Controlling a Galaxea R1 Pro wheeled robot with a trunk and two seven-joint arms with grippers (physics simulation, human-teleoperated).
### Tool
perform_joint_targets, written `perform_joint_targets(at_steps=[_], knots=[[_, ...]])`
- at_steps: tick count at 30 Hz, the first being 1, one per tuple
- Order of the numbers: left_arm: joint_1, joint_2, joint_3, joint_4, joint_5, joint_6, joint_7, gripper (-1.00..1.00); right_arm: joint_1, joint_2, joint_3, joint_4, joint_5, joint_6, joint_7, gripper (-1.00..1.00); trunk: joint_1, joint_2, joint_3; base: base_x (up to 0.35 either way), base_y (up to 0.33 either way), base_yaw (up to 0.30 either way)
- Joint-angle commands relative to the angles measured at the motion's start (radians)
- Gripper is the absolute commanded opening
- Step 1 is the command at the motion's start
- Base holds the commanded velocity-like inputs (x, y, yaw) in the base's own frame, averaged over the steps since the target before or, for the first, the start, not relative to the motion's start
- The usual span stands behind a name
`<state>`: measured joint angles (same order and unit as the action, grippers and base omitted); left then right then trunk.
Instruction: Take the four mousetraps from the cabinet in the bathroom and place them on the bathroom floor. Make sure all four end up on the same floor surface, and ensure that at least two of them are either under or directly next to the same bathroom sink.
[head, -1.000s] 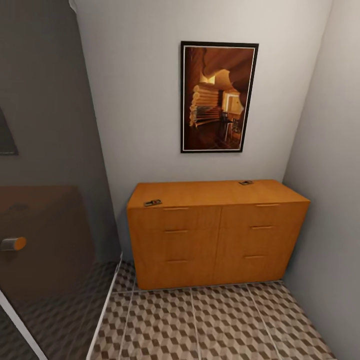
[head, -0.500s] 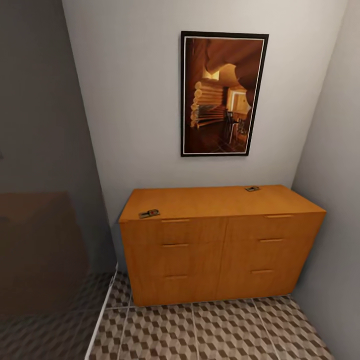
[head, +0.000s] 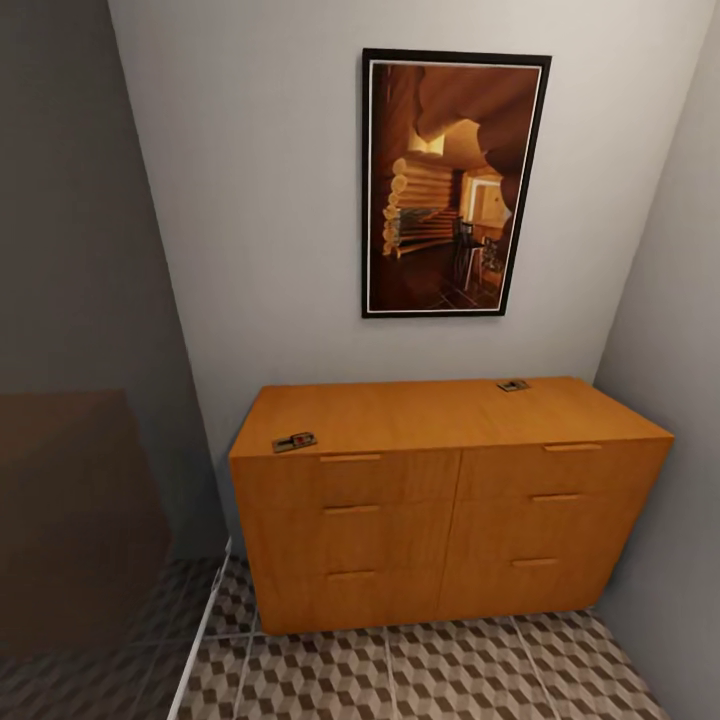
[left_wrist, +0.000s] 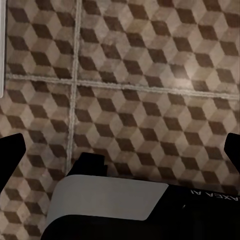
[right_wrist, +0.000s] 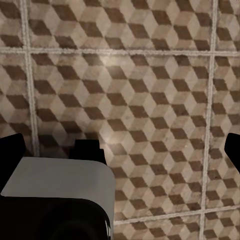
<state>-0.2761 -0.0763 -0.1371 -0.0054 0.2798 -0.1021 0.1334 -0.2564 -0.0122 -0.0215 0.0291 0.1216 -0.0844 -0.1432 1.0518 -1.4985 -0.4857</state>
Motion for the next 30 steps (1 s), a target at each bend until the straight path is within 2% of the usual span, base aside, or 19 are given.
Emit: perform_joint_targets(at_steps=[1,17,30], knots=[[-0.001,0.0,-0.009,0.001,0.009,-0.003,0.003,1.0,-0.001,0.0,-0.003,0.003,0.01,-0.005,-0.004,1.0,0.0,-0.001,-0.001,0.031,0.0,0.0],[0.0,-0.001,-0.009,0.0,0.009,-0.003,0.004,1.0,-0.001,-0.001,-0.002,0.003,0.01,-0.005,-0.004,1.0,0.0,-0.001,-0.001,0.013,0.0,0.0],[0.0,0.0,-0.009,0.001,0.009,-0.002,0.003,1.0,-0.001,-0.001,-0.002,0.003,0.01,-0.005,-0.004,1.0,0.0,-0.001,-0.001,0.126,0.0,0.0]])
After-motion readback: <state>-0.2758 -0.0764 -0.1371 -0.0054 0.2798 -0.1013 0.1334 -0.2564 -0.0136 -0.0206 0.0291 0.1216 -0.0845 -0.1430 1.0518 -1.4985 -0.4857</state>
